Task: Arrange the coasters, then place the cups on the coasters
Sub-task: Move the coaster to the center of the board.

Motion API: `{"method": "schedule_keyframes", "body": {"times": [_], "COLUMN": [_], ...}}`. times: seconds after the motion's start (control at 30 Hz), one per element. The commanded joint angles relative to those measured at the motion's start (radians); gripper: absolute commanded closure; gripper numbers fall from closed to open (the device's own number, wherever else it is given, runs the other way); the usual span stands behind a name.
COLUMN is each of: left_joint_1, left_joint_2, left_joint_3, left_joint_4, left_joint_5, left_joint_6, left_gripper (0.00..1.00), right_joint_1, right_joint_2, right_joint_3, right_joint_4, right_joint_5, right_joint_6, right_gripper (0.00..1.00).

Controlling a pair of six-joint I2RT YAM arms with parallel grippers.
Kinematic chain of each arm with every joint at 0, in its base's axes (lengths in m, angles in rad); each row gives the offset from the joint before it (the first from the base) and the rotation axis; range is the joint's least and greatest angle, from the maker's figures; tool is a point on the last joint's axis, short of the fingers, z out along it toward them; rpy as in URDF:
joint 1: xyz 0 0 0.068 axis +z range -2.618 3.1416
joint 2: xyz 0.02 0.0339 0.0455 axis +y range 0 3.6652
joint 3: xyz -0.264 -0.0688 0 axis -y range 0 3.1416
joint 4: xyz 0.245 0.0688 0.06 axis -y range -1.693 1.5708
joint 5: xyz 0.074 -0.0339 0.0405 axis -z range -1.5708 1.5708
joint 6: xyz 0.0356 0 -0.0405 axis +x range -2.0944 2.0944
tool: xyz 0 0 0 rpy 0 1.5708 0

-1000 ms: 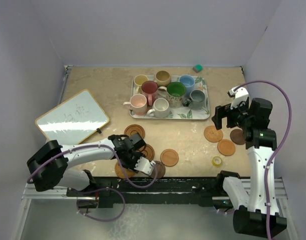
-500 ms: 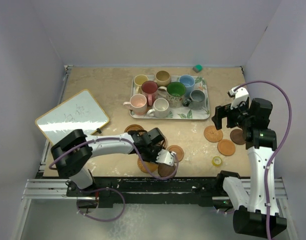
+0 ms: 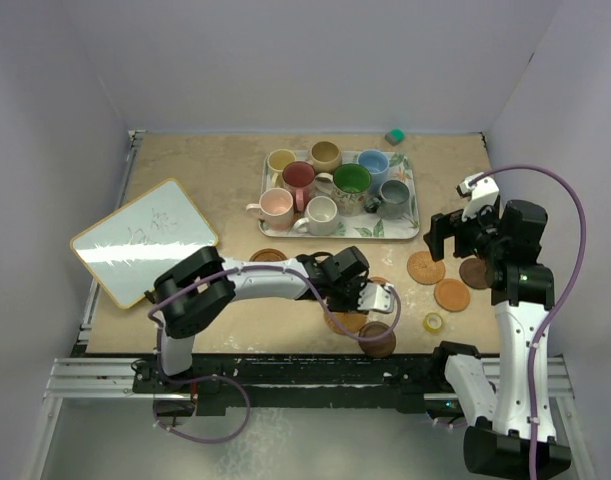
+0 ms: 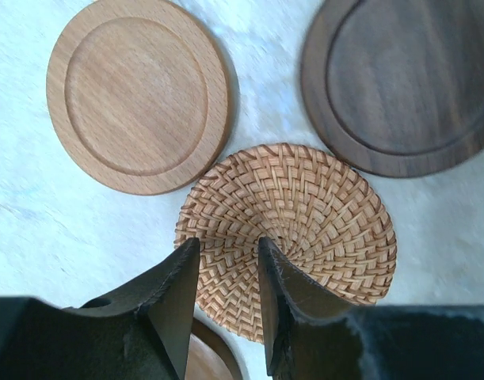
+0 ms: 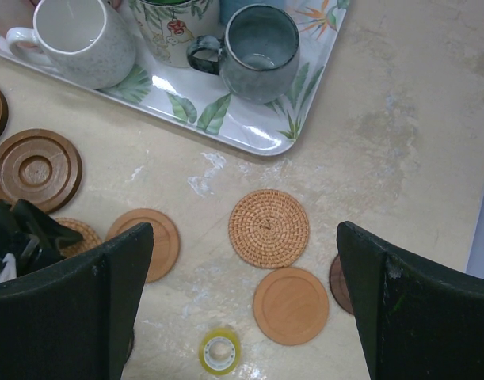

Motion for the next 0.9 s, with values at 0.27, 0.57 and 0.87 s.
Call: {"method": "schedule_keyframes", "body": {"times": [0.27, 0.57, 0.87], "left_joint_1": [-0.003, 0.099, 0.216], "left_joint_2": [-0.079, -0.225, -0.230], "left_joint_3": [0.095, -0.027, -0.045], "left_joint_4": [0.032, -0.004, -0.040], "left_joint_5": [0.011, -0.019, 0.040], "left_joint_6": [0.023, 0.084, 0.131], "left_gripper": [0.55, 0.47, 0.41], "right_joint_1": [-0.004, -0.004, -0.004], "right_joint_2": [-0.021, -0.034, -0.024], "right_joint_3": [0.021, 0.023, 0.021], "right_joint_4": [0.016, 0.016, 0.016], "right_joint_5": [-0.024, -0.019, -0.027], "right_joint_6": [0.003, 0.003, 0.002], "right_gripper": [0.00, 0.00, 0.00]}}
